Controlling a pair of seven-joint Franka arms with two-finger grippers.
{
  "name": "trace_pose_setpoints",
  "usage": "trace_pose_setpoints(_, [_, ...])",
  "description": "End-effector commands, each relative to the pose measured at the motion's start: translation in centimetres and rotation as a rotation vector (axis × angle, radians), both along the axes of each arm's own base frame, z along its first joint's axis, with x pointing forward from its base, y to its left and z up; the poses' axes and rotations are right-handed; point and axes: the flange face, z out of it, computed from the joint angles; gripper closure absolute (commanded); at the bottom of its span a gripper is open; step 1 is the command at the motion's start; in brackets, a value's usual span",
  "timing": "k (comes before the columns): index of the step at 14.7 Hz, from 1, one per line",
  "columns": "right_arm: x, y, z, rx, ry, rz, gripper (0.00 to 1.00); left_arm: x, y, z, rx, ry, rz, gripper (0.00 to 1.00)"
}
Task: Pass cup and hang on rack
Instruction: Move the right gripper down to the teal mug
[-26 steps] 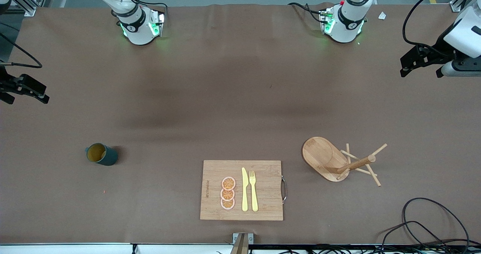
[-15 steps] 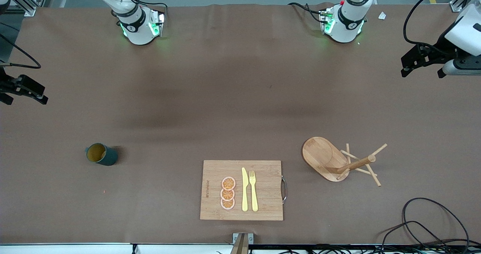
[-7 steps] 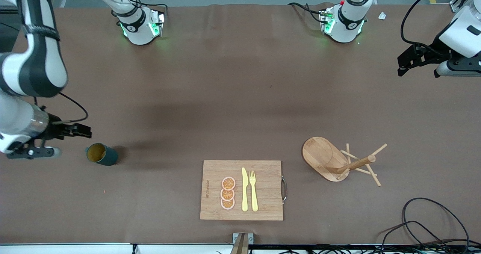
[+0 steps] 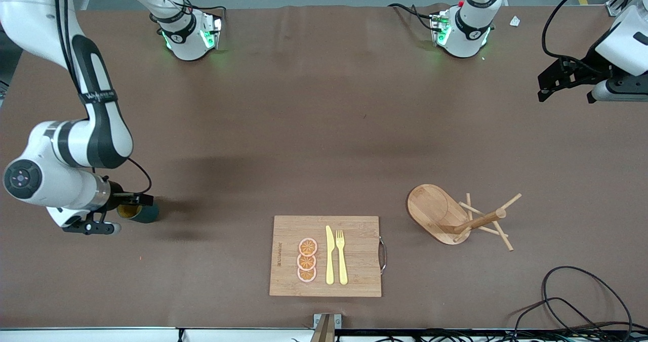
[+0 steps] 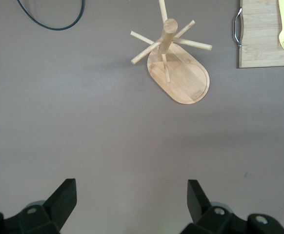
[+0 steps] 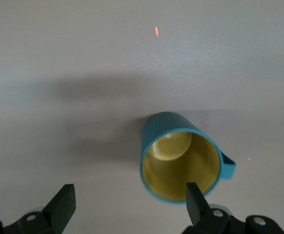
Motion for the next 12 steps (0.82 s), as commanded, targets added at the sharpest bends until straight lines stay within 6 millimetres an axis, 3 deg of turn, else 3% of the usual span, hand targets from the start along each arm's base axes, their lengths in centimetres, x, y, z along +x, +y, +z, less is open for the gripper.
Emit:
trace_pose_setpoints(1, [0.0,-0.4,-2.3,-0.003,0.004,-0.045,0.0,0.1,-0.4,0.4,0.001,-0.001,-0.003,0.0])
trace_pose_setpoints(2, [0.1,-0.5,-3.4,-0.003,0.007,-0.046,0.02,0.1,-0.5,0.4,0.001,-0.001,-0.004,0.0])
trace_pose_setpoints(3, [0.1,-0.6,-4.3,-0.003,0.006,-0.046,0.14,0.1,-0.5,0.4,0.002,-0.001,-0.004,0.0])
trace_pose_setpoints(4, [0.1,-0.5,-4.8,-0.004,0.012,-0.044,0.34,0.0,-0.3,0.5,0.003,0.0,-0.003,0.0])
trace_pose_setpoints(6, [0.1,-0.6,-4.7,-0.006,0.014,-0.037,0.64,-0.2,-0.2,0.7,0.002,0.002,-0.004,0.0])
trace_pose_setpoints(9, [0.3,-0.7,-4.4,-0.007,0.006,-0.038,0.82,-0.4,-0.2,1.0,0.004,0.0,-0.004,0.0])
trace_pose_setpoints(12, [0.4,-0.8,-4.3,-0.008,0.0,-0.029,0.94,-0.5,-0.6,1.1,0.002,-0.004,-0.013,0.0])
